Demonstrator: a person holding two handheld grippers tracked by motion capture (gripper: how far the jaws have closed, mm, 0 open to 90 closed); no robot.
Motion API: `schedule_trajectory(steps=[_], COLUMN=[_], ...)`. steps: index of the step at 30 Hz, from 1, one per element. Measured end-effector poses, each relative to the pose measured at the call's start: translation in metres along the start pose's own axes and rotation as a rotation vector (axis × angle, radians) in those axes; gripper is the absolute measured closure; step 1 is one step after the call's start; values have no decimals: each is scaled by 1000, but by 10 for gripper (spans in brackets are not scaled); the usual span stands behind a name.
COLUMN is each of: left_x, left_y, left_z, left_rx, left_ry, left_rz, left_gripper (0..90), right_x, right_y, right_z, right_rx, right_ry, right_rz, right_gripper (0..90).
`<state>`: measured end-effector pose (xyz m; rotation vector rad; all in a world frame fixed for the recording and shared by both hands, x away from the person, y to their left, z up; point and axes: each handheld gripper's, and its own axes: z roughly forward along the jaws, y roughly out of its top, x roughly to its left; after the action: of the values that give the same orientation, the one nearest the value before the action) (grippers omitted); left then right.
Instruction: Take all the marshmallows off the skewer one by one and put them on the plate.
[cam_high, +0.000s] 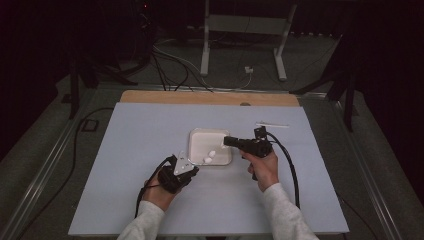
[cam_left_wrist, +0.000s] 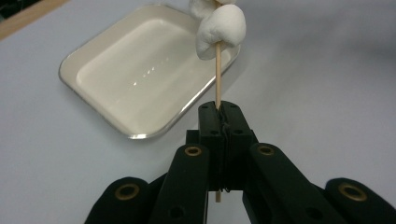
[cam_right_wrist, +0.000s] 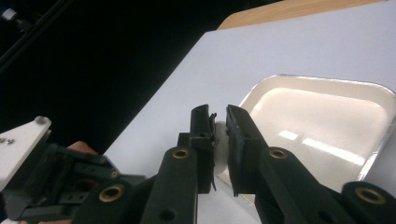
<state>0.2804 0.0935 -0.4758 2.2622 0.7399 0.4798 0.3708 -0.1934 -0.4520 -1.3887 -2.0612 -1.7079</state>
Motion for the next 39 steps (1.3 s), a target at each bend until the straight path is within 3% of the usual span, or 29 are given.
schedule_trajectory(steps=[2,6,14,24,33,35,39], left_x=[6,19,21,22,20,20,20], left_y=[-12,-25,-23,-19,-14,-13,-11], left_z=[-3,-9,-13,-11,-6,-5,-2], left_rx=[-3,-25,-19,-20,-21,-23,-27], left_ry=[-17,-19,6,14,20,21,24], left_rz=[-47,-125,-116,-130,-139,-145,-152], left_gripper=[900,900,900,900,900,900,900], right_x=[-14,-23,-22,-30,-32,-28,-16], right_y=[7,9,-6,-16,-19,-18,-17], right_z=[-17,-22,11,35,42,40,35], right_rx=[-68,-42,39,115,134,120,105], right_ry=[-14,-44,-69,-150,-202,-186,-113], right_rz=[54,42,13,-12,-5,0,-8], right_gripper=[824,816,790,766,435,364,351])
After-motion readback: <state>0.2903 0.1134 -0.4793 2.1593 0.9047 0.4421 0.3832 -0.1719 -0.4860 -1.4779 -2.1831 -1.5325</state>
